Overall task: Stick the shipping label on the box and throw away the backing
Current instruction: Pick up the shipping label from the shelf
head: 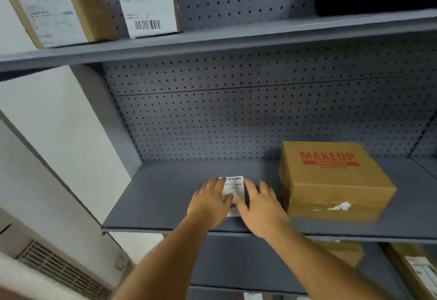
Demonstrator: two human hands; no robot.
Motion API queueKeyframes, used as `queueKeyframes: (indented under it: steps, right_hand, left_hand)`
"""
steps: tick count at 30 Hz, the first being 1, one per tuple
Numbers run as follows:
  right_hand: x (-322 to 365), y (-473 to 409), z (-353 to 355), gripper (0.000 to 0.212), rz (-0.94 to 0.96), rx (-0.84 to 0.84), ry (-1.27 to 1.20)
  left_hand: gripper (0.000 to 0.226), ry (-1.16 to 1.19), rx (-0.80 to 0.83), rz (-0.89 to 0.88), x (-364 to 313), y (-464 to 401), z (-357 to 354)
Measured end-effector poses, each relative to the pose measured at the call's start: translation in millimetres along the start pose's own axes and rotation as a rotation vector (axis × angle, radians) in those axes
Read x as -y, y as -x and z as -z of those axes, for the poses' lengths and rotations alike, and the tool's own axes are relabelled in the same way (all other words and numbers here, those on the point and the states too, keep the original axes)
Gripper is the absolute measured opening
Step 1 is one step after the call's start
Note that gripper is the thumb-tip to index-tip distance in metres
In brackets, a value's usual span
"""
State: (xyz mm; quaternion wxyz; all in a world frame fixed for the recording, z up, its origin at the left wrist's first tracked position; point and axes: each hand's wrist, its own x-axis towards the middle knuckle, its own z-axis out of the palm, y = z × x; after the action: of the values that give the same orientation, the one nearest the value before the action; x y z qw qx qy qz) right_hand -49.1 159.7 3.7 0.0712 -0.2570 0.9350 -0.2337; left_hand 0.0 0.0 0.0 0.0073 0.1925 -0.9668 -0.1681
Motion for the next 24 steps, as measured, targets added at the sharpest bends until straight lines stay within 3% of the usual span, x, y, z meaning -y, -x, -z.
queueKeyframes:
  steps: [6, 24]
  right_hand:
    - [-12.9, -5.3, -28.2, 0.058, -0.002, -0.033, 0.006]
    - [-18.8, -14.5, -18.3, 0.056, -0.036, -0.044, -0.055]
  left_hand:
    - [0.069, 0.063, 0.081, -0.022, -0.1, -1.5, -28.3]
    - [0.050, 0.185, -0.062, -0.014, 10.4, -7.2, -48.9]
